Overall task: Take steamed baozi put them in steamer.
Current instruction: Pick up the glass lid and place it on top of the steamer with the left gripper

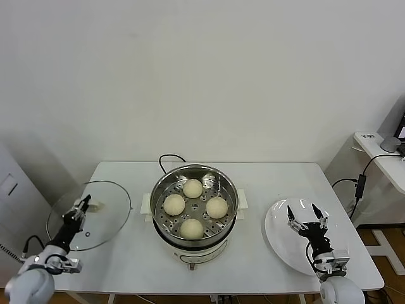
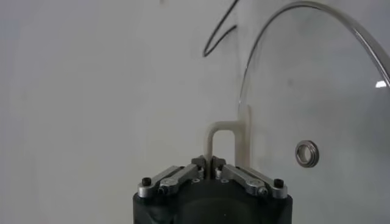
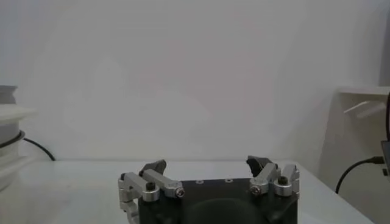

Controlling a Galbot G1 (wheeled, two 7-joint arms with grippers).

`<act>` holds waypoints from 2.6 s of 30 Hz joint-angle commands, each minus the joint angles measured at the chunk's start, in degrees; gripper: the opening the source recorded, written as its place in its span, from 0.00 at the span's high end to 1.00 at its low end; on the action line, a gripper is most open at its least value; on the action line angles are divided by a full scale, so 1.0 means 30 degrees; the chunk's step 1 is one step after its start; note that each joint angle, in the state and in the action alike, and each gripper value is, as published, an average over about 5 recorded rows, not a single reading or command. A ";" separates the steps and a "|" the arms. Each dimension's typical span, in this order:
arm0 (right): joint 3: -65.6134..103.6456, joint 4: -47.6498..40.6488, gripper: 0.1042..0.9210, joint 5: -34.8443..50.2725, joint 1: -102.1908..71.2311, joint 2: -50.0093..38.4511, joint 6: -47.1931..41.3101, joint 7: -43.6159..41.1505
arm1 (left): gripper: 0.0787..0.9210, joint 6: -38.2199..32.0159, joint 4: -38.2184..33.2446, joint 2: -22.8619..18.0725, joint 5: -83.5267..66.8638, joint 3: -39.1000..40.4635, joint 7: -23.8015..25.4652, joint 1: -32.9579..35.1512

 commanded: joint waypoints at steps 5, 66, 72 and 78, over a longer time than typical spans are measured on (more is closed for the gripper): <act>0.0082 0.0220 0.12 0.0123 -0.0044 -0.0003 -0.0041 0.0020 | 0.96 0.3402 -0.4956 0.2656 -0.5054 0.0466 0.4052 0.0058; -0.0218 -0.0463 0.12 -0.0105 0.0734 -0.0111 -0.0364 0.0028 | 0.96 1.6401 -0.8494 -0.2578 0.4301 1.6158 0.8868 -0.6422; -0.0206 -0.0490 0.12 -0.0102 0.0758 -0.0087 -0.0358 0.0032 | 0.96 1.6258 -0.8237 -0.2750 0.4277 1.6540 0.8751 -0.6530; -0.0174 -0.0539 0.12 -0.0098 0.0730 -0.0029 -0.0332 0.0014 | 0.96 1.6109 -0.7798 -0.2901 0.4359 1.6864 0.8567 -0.6514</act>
